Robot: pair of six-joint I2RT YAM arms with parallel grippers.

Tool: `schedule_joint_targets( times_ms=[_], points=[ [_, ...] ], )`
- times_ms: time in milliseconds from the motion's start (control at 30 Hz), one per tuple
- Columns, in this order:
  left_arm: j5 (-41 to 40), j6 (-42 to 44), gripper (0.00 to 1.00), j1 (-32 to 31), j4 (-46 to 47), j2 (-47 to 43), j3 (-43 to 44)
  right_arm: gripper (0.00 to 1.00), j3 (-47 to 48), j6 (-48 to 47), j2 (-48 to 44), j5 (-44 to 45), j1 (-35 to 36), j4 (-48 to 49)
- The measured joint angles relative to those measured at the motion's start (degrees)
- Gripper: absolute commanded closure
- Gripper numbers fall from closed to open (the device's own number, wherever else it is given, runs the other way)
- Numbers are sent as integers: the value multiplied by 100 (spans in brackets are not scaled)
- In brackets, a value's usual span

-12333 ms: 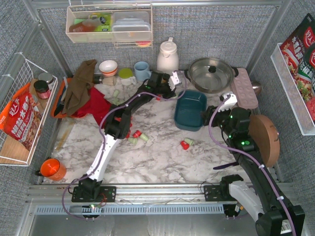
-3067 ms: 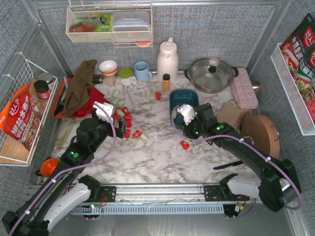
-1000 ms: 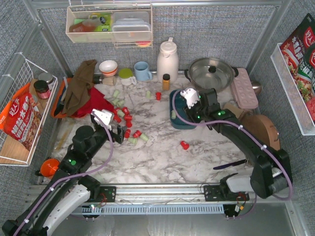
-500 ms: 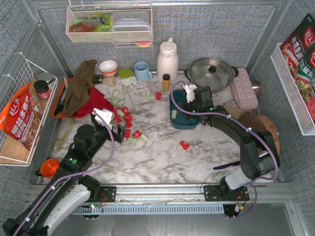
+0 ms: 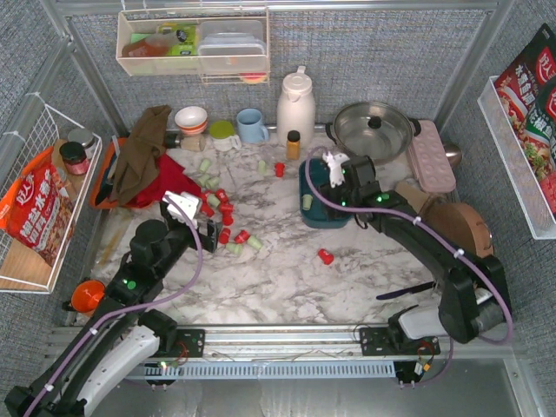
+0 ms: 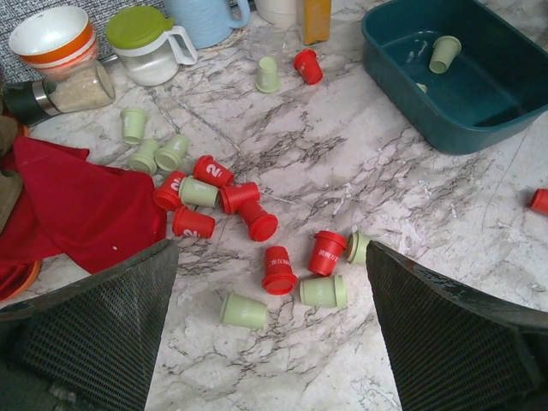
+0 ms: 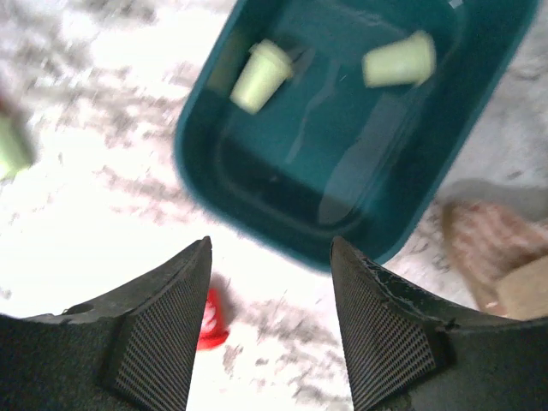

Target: Mix the coffee capsules in the storage basket

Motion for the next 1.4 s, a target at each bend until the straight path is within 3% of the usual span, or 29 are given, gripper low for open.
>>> schedule_joint_targets(
  times_ms=[333,767,1100,1400],
  points=[
    [2,57,1,92,-4,92,0,38,-1001,282,-809,153,914,-638],
    [-2,59,1,151,-4,94,0,45,-920,658,671,433,1528,-695],
    [0,59,1,155,-7,94,0,73,-483,693,1394,509,1576,-793],
    [17,57,1,166,-7,94,0,78,-396,691,1209,501,1582,-1060]
  ],
)
